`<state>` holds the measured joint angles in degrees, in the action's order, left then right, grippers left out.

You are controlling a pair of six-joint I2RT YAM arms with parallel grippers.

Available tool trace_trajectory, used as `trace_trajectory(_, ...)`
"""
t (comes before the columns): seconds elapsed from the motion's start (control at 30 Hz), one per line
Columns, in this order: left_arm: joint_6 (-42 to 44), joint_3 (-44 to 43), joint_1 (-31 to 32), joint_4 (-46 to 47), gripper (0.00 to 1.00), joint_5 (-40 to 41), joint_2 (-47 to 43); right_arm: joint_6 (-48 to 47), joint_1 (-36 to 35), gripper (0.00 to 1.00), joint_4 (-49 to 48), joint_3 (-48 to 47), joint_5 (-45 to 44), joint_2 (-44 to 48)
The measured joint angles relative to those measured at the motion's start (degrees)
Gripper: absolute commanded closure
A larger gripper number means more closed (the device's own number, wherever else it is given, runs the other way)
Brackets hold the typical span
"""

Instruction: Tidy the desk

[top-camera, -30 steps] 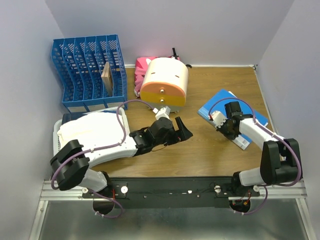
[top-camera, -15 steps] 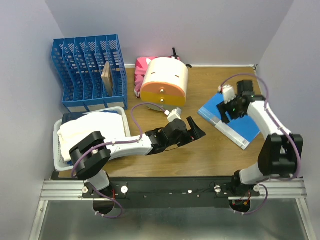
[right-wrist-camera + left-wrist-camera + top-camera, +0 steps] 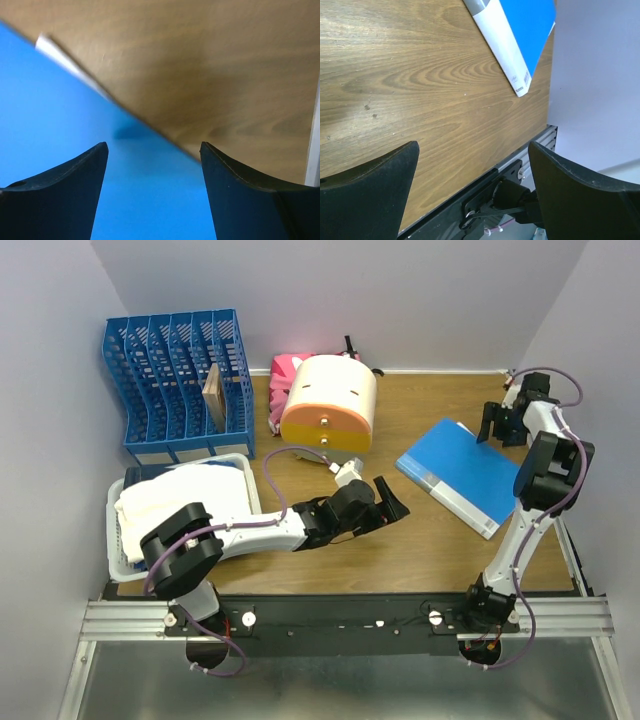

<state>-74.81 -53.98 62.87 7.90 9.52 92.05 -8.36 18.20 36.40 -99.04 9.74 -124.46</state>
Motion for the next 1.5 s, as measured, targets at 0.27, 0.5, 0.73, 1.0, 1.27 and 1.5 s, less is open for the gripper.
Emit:
trace_trajectory(0.27, 0.2, 0.0, 0.2, -0.3, 0.01, -0.1, 2.9, -0.1, 0.2, 0.37, 1.7, -7.2, 6.3, -6.5)
trace_trajectory(0.5, 0.2, 0.0, 0.3, 1.6, 0.01, -0.1, 6.1, -5.6, 0.6, 0.53, 1.5, 3.9, 15.5, -0.7)
trace_trajectory(0.73, -0.7, 0.0, 0.3, 6.3, 0.01, -1.4, 10.8, -9.6, 0.6, 0.56, 6.3, 15.7, 23.9, 5.5)
trace_trajectory(1.0, -7.0, 1.7, 0.3, 12.1, 0.01, -1.5, 13.8, -8.9, 0.5, 0.56, 14.4, 19.2, 30.3, 5.6)
trace_trajectory(1.27, -16.8, 8.2, 0.3, 22.3, 0.01, -1.5, 13.7, -7.4, 0.3, 0.57, 14.5, 21.2, 31.5, 5.6)
trace_trajectory(1.5, -18.5, 9.7, 1.4, 22.8, 0.01, -2.0, 12.8, -4.6, -0.6, 0.57, 13.2, 22.1, 30.1, 6.3)
